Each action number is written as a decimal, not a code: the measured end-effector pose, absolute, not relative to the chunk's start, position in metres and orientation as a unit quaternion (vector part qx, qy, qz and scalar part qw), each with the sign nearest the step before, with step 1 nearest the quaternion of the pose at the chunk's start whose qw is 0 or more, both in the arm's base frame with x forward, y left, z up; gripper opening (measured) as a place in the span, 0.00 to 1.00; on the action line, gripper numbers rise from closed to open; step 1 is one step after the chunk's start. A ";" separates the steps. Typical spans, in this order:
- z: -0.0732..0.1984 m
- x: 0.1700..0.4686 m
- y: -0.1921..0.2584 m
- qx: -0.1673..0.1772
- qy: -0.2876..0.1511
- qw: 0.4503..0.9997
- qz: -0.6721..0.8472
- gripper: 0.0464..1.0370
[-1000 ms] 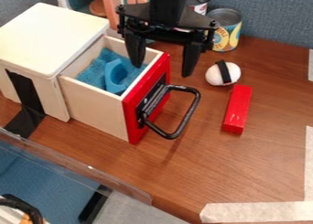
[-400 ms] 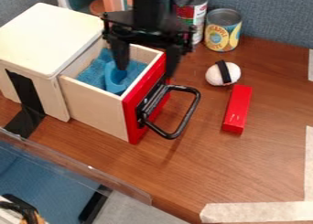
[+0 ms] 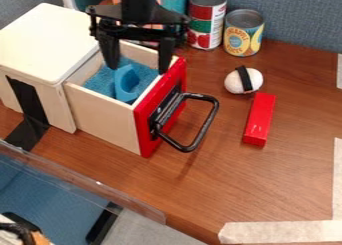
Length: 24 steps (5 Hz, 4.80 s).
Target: Take a blue object out of the drawer and put it on the middle of the table
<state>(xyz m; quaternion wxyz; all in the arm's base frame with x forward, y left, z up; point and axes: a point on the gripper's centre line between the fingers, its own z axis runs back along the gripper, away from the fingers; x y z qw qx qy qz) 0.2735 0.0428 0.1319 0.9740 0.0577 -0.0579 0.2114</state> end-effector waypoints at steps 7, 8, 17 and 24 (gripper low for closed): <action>0.090 0.298 0.096 0.056 -0.078 0.961 0.259 0.96; 0.084 0.297 0.096 0.048 -0.075 0.960 0.266 0.96; 0.076 0.286 0.091 0.005 -0.091 0.948 0.304 0.35; 0.127 0.272 -0.100 -0.027 -0.131 0.988 0.071 0.35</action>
